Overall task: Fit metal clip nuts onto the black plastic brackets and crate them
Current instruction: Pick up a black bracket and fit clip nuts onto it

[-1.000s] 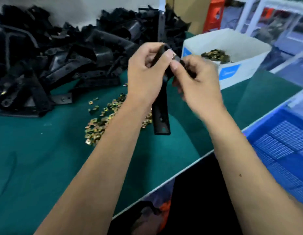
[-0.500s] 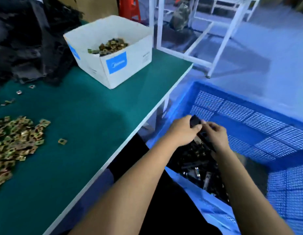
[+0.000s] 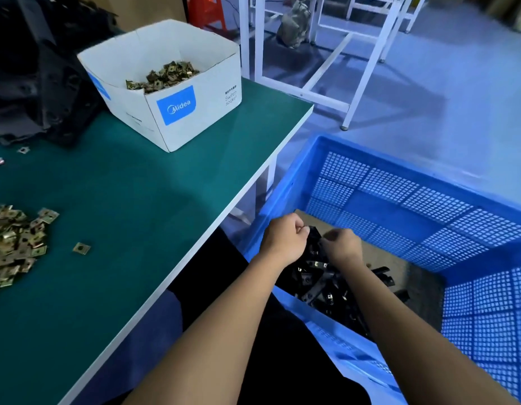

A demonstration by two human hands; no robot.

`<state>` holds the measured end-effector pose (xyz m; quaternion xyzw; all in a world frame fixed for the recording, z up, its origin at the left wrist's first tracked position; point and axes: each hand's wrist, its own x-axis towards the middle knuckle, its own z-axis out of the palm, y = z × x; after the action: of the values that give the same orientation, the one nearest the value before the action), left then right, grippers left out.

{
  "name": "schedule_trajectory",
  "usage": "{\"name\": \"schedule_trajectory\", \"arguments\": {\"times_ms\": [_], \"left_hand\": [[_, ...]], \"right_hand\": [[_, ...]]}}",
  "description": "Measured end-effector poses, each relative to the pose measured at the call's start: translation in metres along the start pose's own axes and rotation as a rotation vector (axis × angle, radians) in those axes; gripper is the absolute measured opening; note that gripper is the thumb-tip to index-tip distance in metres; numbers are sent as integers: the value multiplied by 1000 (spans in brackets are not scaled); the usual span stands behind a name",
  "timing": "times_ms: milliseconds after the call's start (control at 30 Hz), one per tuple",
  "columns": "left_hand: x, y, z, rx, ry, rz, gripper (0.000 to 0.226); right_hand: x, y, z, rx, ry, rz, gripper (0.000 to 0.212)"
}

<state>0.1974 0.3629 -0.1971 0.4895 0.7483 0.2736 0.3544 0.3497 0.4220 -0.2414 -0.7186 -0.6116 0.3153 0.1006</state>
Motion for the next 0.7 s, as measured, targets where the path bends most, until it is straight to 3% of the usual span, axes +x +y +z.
{"name": "schedule_trajectory", "arguments": {"times_ms": [267,367,433,567,700], "left_hand": [[-19,76,-76,-42,353,325,12],[-38,92,-122,-150,563,526,10],[-53,90,-158,-214,727,609,8],[-90,63,-235,-314,1025,608,10],[-137,8,-302,-330,1254,455,13]], "right_hand": [[-45,-124,-56,-1,130,-402,27],[-79,-169,-71,-93,153,-658,15],[-108,-196,-73,-10,178,-784,15],[-164,-248,-66,107,130,-989,35],[-225,-314,-23,94,-124,-1216,38]]}}
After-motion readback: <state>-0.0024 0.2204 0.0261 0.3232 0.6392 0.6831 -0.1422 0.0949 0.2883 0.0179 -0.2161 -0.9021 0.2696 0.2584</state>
